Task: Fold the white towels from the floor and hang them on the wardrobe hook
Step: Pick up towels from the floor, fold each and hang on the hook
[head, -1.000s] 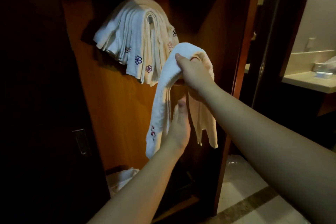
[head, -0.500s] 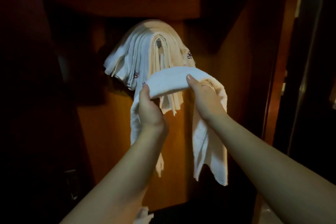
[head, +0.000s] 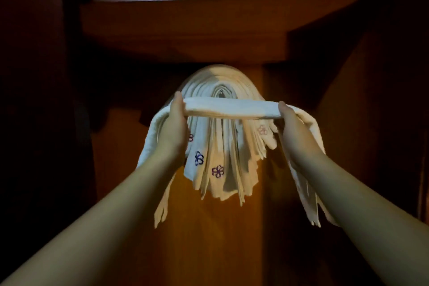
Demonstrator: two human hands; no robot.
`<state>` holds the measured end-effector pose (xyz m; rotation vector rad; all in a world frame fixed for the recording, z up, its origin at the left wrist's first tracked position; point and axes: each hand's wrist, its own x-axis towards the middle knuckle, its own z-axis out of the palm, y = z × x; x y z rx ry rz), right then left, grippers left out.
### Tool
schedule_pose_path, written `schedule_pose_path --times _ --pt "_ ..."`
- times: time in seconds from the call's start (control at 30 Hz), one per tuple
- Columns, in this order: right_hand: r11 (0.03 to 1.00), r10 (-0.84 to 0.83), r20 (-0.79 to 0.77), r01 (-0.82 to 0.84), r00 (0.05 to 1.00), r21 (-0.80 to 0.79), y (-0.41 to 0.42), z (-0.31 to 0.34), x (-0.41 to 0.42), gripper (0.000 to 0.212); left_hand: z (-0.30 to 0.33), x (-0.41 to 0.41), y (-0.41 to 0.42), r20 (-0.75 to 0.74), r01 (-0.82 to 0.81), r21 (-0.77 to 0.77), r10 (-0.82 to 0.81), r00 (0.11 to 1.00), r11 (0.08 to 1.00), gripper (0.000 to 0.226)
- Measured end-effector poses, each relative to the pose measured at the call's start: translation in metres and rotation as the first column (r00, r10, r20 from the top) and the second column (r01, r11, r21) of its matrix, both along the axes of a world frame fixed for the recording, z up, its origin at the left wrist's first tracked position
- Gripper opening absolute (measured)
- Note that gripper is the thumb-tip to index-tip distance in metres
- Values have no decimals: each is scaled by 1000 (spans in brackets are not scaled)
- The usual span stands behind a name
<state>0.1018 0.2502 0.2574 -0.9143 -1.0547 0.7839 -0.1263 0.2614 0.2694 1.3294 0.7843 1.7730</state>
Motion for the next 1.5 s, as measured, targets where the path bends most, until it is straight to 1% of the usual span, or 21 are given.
schedule_pose_path --times 0.1,0.17,0.23,0.37,0.43,0.53,0.57,0.67,0.7,0.77,0.9,1.0,1.07,1.13,1.17,1.23,1.3,1.37,1.43,1.47,1.5 --pt "997 -78 86 78 993 -3 30 36 3 64 35 -8 29 -61 13 26 -11 998 1000 67" --pt "992 -124 128 122 984 25 49 60 1 73 59 -13 49 -100 7 63 -1 995 998 65" --pt "994 -107 151 100 983 49 70 85 0 79 81 -19 69 -140 38 80 -26 990 996 71" --pt "995 -96 228 89 969 38 109 122 2 72 114 -22 106 -197 31 94 -12 980 995 72" --pt "990 -138 212 133 967 38 127 126 3 73 121 -19 127 -207 14 55 -3 978 998 81" --pt "947 -308 149 288 940 143 152 117 12 43 118 -12 152 -234 34 -24 -39 971 999 94" --pt "944 -319 139 300 938 140 159 113 15 39 115 -8 160 -241 43 -27 -48 969 999 93" --pt "964 -262 180 249 948 95 173 103 25 30 105 1 178 -236 -1 -5 -1 972 1000 86" --pt "967 -253 189 241 949 84 177 101 26 30 104 1 183 -231 -15 -2 14 973 1000 85" --pt "955 -295 203 283 934 86 185 99 25 34 103 -5 193 -228 -2 13 5 974 1000 83" --pt "946 -325 246 313 913 88 194 96 9 44 99 -20 210 -181 -3 -26 -2 983 1000 93" --pt "941 -338 241 328 910 79 198 94 4 45 92 -17 211 -167 42 -24 -46 985 999 89" --pt "951 -309 249 306 918 49 197 86 5 53 82 -12 210 -144 56 -31 -60 988 998 88" --pt "973 -206 298 227 932 -38 196 71 5 77 68 -7 204 -115 11 -42 -16 993 999 93" --pt "979 -159 336 192 928 -68 195 63 4 87 58 -3 202 -105 -29 -54 23 994 998 101" --pt "992 -82 413 113 907 -49 191 45 2 89 34 4 195 -100 -124 -65 117 988 990 114" --pt "998 -14 479 39 878 -44 186 27 2 94 7 12 188 -90 -202 -41 197 976 979 109" --pt "994 31 514 27 857 -105 183 8 2 102 -18 17 182 -107 -204 -17 201 974 979 104" --pt "984 84 531 12 843 -176 179 -9 3 96 -38 24 179 -196 -197 -9 191 962 980 101" --pt "980 109 518 -4 849 -200 177 -18 3 91 -48 25 180 -207 -226 -16 218 954 974 99" --pt "977 123 503 -17 856 -211 173 -27 3 89 -57 25 180 -182 -281 -40 269 946 959 96"
